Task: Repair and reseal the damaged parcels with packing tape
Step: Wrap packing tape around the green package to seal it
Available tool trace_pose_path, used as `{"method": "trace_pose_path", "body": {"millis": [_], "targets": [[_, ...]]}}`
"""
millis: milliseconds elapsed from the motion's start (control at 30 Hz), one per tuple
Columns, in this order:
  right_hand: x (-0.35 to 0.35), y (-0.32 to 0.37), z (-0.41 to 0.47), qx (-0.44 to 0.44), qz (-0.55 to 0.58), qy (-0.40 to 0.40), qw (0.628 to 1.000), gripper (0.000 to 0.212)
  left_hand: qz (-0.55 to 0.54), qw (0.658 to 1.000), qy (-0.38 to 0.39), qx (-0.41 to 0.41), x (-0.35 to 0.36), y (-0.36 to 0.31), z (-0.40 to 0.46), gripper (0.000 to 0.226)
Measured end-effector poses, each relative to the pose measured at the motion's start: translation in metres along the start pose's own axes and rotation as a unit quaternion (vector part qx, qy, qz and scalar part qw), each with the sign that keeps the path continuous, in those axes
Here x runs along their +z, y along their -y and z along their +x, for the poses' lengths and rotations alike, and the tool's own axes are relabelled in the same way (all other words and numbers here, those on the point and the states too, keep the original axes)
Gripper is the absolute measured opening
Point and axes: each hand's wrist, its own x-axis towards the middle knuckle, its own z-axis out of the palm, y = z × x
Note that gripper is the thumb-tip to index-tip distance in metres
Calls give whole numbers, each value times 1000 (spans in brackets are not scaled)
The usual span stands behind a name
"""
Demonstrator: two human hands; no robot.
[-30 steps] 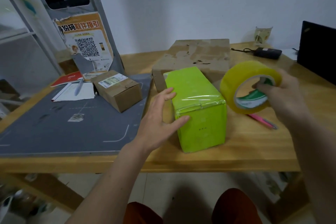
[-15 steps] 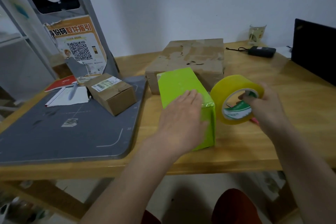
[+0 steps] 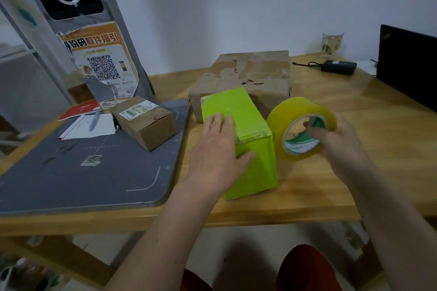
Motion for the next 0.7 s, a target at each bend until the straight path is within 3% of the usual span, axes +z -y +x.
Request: {"method": "trace_pose_path", "body": {"millis": [100, 167, 300, 433, 500, 600, 700], "targets": [[21, -28, -11, 129, 202, 42, 970, 35, -21, 1000, -20, -11, 1, 5, -2, 94], [39, -38, -21, 202, 229, 78, 949, 39, -30, 999, -23, -14, 3, 10, -3, 95], [62, -27, -25, 189, 242, 121, 944, 41, -76, 995, -59, -32, 7, 25, -8, 99], [72, 12, -18, 98, 86, 89, 987, 55, -278, 951, -95, -93, 25, 39, -27, 101], [84, 35, -23, -8, -25, 99, 995, 42, -336, 929, -113, -109, 34, 43, -34, 112], [108, 41, -38, -85, -205, 123, 967, 36, -361, 915, -148, -105, 41, 60, -27, 121], [122, 37, -51, -108, -331, 118, 930, 25, -376, 918, -107, -67, 40, 79, -23, 97]]}}
